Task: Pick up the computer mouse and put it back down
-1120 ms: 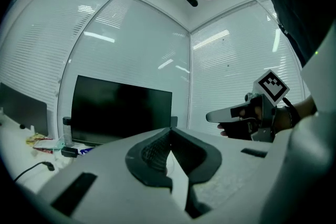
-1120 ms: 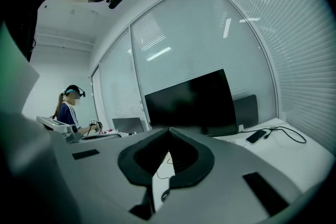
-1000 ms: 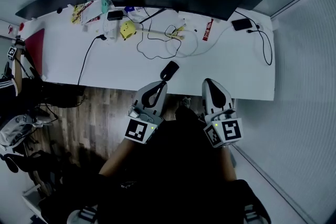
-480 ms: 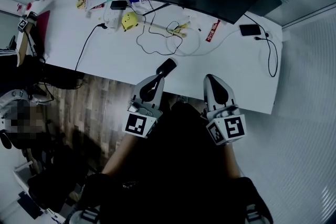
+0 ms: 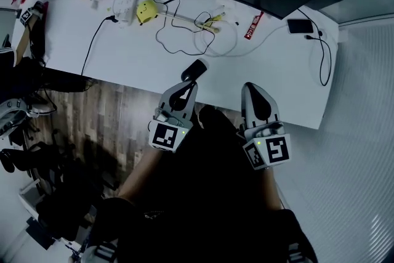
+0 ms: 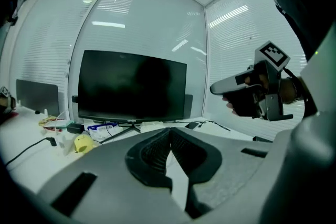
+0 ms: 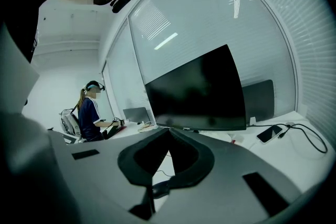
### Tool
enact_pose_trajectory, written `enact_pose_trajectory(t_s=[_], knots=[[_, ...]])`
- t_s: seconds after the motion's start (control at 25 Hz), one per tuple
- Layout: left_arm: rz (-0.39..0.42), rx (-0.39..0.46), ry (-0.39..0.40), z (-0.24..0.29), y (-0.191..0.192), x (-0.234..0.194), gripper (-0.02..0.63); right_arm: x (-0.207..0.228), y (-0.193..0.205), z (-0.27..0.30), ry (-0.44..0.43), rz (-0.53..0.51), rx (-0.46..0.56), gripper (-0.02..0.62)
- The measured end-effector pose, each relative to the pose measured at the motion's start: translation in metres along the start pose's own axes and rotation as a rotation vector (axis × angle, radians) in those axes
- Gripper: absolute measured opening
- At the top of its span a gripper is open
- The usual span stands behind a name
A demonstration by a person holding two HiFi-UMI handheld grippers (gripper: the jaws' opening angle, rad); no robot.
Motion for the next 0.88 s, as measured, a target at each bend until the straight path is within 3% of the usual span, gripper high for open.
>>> enact_pose_trajectory(t_s=[0.36, 0.56, 0.88], knots=[[0.018, -0.13, 0.061, 0.035, 0.035, -0.014, 0.008, -0.004, 0.019, 0.018, 0.056, 0.044, -0.057, -0.002], [0.023, -0.256, 0.093, 0.053, 0.074, -0.025, 0.01, -0.007, 0.026, 0.022, 0.101, 0.068, -0.081, -0.002], [0.02, -0.384, 0.141, 0.079, 0.109, -0.044, 0.109, -0.01, 0.039, 0.027, 0.177, 0.103, -0.111, -0.001]])
Point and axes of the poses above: the fingertips, and each gripper's own axes: z forward along the fingers, x to its right, y out of its underside, the point moved 6 cm from there along -z, backward along the fingers, and after that the axes turned 9 degrees about -x, right-handed, at the moved point
